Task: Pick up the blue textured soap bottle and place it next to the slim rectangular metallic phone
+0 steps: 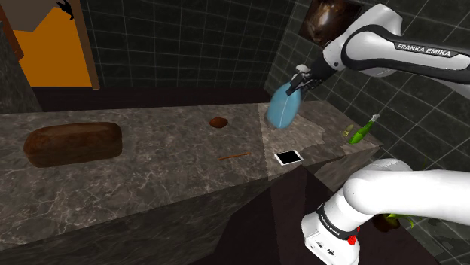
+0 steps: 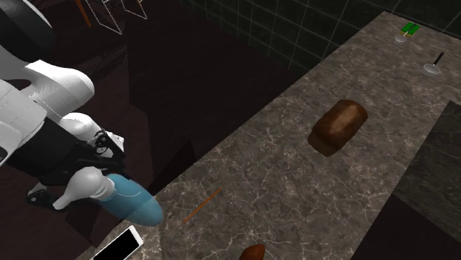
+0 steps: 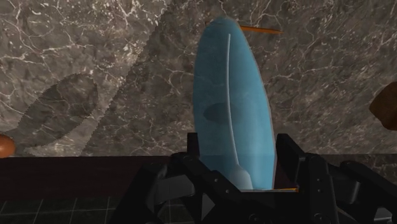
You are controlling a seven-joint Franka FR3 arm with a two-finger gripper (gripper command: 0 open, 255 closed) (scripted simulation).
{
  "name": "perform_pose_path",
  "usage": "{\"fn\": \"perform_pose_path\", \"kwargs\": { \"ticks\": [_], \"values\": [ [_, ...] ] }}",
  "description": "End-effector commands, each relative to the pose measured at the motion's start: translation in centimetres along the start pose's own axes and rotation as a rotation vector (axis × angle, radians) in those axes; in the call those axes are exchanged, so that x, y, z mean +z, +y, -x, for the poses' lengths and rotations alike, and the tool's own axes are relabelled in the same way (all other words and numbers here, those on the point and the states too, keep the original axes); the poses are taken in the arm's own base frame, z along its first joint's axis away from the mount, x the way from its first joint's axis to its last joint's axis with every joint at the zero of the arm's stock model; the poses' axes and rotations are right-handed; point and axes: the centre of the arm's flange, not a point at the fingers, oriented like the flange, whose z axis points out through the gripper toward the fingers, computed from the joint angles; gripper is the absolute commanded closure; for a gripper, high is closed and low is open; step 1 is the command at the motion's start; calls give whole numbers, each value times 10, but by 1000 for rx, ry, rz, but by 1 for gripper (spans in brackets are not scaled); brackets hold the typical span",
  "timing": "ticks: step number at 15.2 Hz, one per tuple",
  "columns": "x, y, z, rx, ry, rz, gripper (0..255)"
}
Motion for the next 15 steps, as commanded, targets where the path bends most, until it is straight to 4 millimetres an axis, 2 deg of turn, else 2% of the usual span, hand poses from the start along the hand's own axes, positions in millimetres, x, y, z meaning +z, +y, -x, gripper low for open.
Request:
{"fn": "perform_pose_path", "kwargs": {
  "ticks": [1, 15],
  "values": [
    [9, 1, 3, 0, 1, 0, 255],
    [77, 9, 31, 0, 1, 0, 255]
  ]
}}
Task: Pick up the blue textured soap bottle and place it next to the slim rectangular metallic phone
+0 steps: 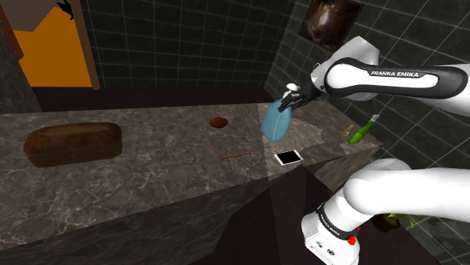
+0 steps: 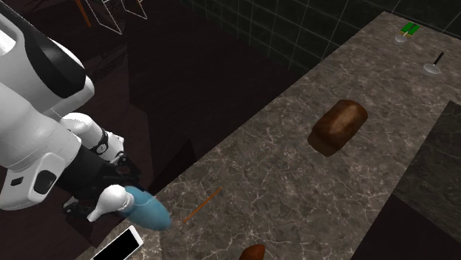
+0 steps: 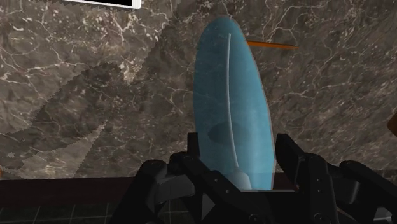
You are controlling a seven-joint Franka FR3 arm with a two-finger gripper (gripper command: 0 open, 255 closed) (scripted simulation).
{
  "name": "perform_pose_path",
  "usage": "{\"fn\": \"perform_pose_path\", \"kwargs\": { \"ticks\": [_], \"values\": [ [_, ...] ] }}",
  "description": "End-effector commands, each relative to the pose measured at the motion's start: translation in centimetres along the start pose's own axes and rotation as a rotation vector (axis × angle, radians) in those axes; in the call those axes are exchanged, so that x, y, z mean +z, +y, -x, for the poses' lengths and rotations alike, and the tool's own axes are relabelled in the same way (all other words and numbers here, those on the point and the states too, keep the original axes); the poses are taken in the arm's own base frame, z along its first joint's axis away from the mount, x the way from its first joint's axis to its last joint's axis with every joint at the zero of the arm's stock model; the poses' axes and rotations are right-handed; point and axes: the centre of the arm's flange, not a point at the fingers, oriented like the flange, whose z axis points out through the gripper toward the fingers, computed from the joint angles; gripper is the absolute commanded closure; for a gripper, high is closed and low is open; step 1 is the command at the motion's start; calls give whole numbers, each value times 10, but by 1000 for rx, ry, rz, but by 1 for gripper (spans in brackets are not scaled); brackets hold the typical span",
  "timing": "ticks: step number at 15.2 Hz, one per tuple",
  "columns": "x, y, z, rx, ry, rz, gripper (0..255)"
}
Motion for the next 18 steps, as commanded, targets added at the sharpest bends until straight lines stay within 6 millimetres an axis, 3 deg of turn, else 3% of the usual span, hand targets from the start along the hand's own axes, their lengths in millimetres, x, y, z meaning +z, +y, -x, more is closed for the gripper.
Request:
{"fn": "perform_pose_path", "kwargs": {
  "ticks": [1, 18],
  "values": [
    [10, 1, 4, 0, 1, 0, 255],
    [92, 11, 37, 0, 1, 0, 255]
  ]
}}
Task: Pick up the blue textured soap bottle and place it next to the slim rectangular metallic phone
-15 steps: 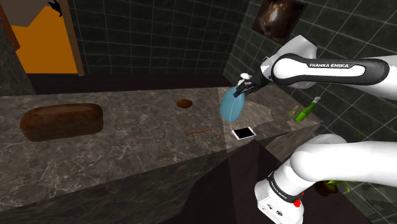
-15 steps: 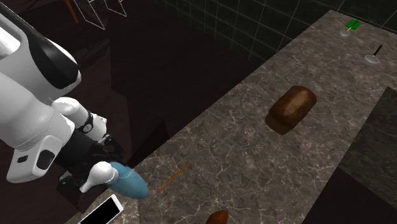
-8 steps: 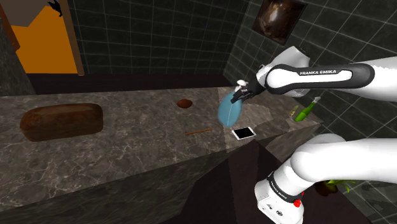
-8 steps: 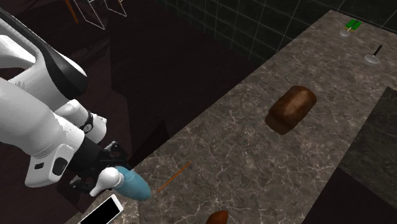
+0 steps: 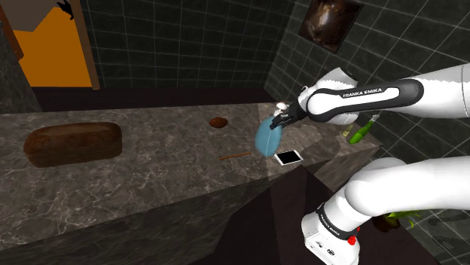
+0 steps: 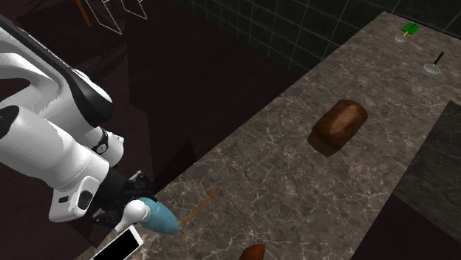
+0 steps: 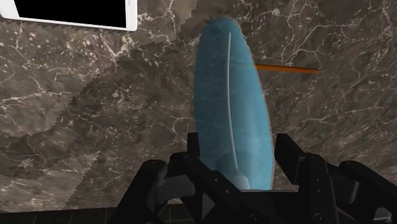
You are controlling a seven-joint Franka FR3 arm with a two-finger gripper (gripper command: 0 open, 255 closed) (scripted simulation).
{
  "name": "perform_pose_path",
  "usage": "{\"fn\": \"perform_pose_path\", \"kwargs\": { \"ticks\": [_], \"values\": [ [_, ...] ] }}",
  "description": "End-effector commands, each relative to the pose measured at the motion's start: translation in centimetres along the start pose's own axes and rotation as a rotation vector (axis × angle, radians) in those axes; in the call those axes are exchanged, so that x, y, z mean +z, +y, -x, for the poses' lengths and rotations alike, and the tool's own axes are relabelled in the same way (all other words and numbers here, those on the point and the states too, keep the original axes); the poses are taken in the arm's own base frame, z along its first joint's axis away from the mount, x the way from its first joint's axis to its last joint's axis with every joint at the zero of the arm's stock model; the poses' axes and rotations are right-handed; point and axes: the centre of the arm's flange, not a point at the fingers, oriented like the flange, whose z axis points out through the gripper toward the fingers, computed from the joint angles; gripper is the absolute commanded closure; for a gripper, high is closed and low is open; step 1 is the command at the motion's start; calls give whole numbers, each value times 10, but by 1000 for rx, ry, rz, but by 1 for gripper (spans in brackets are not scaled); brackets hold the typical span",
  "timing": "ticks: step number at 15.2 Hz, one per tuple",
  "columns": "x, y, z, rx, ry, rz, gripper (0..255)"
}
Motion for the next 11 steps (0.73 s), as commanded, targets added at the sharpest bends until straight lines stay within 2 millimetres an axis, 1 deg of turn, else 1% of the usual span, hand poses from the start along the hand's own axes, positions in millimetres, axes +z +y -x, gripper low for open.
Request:
{"fn": "perform_pose_path", "kwargs": {
  "ticks": [1, 7, 11],
  "values": [
    [10, 2, 5, 0, 2, 0, 255],
    [39, 5, 16, 0, 2, 0, 255],
    [42, 5, 17, 0, 2, 0, 255]
  ]
}}
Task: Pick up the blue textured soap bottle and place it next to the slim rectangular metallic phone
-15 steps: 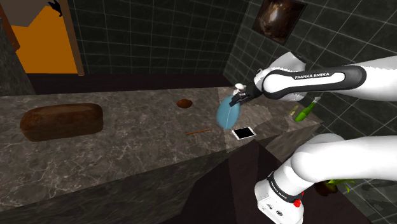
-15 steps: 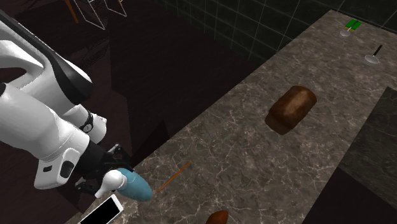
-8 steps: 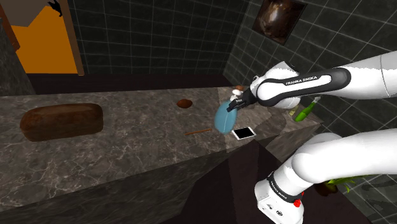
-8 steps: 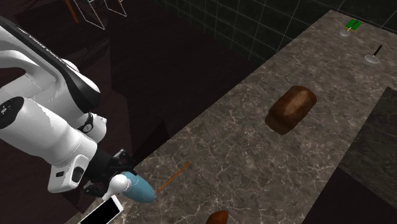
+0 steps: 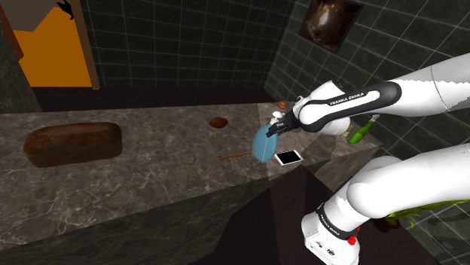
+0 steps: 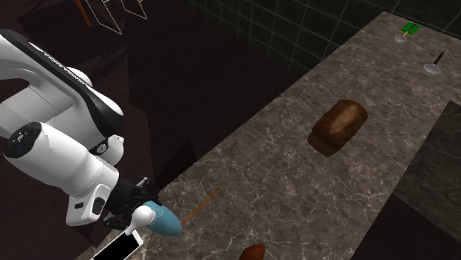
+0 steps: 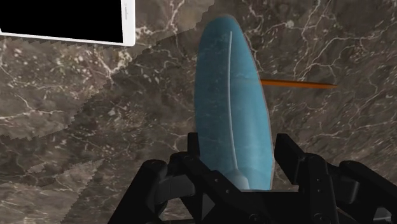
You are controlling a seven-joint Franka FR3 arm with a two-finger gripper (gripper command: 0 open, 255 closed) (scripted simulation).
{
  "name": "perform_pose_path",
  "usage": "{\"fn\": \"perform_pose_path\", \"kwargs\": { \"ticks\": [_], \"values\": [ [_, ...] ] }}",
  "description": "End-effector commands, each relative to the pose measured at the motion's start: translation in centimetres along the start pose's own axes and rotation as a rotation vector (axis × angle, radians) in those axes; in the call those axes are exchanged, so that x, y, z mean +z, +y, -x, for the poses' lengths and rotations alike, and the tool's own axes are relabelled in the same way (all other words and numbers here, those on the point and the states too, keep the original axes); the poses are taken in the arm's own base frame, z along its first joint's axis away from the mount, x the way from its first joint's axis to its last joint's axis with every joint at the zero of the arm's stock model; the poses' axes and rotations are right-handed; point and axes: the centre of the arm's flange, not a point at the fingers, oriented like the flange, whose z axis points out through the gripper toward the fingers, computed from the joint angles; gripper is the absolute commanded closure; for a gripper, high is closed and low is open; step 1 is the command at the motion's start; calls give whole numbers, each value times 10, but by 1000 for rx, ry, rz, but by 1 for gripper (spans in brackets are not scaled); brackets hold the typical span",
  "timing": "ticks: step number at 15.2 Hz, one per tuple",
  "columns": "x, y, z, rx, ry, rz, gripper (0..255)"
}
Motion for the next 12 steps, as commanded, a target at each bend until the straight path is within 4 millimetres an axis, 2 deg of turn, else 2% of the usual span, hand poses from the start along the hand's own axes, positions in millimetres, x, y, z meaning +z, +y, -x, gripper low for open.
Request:
{"fn": "perform_pose_path", "kwargs": {
  "ticks": [1, 4, 5, 10, 12],
  "values": [
    [0, 0, 0, 0, 1, 0, 255],
    [0, 0, 0, 0, 1, 0, 255],
    [0, 0, 0, 0, 1, 0, 0],
    [0, 0, 0, 0, 1, 0, 0],
    [-26, 0, 0, 0, 1, 0, 0]
  ]
}}
